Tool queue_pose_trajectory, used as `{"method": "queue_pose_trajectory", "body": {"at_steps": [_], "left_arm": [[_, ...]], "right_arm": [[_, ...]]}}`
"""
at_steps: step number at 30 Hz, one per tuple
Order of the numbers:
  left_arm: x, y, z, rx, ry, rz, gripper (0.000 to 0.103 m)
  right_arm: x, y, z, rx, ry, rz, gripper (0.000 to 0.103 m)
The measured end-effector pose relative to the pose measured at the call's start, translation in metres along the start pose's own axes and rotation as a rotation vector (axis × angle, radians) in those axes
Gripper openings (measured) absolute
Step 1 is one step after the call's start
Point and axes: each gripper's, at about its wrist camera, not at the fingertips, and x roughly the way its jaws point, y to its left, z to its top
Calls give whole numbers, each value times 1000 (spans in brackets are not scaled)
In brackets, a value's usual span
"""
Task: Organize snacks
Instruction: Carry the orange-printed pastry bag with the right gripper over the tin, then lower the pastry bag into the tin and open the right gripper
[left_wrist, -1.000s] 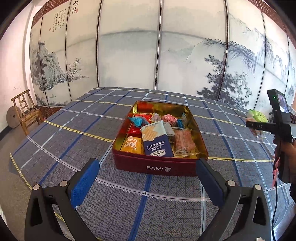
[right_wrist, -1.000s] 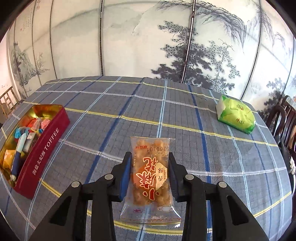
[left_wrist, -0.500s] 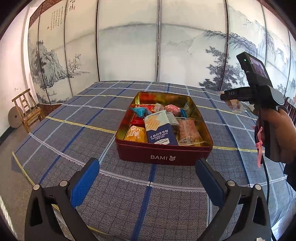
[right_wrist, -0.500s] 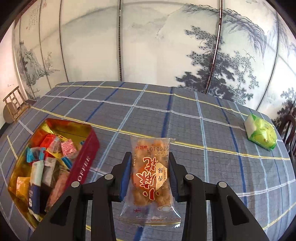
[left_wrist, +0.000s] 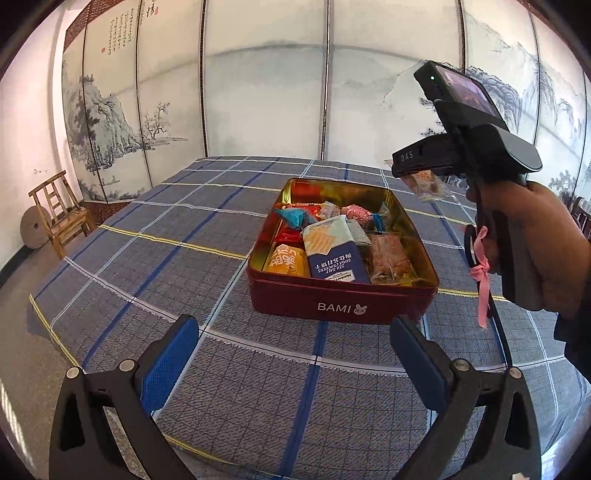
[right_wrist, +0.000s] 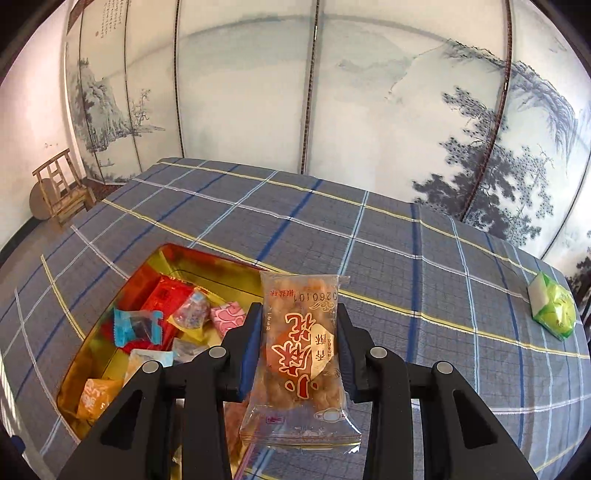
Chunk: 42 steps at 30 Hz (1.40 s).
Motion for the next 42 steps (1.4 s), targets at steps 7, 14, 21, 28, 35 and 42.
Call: {"method": "queue_pose_trajectory", "body": {"at_steps": [7,14,21,28,35,42], "left_arm": [[0,9,-3,-13,4,9,103],[-1,12,-6,-18,10,13,103],[-3,16,-8,-27,10,17,103],[-3,21,-9,-36,12,23,103],[-1,25,-11,-42,18,25,103],[-1,27,-12,-50,23,32,103]], "right_arm": [[5,26,3,-24,4,3,38],[10,35,4,-14,15,10,38],[13,45,6,-19,19,17,38],[16,56,6,-30,31,22,38],[23,66,2,-42,56,32,38],[32,71,-4,-41,89,39,38]]}}
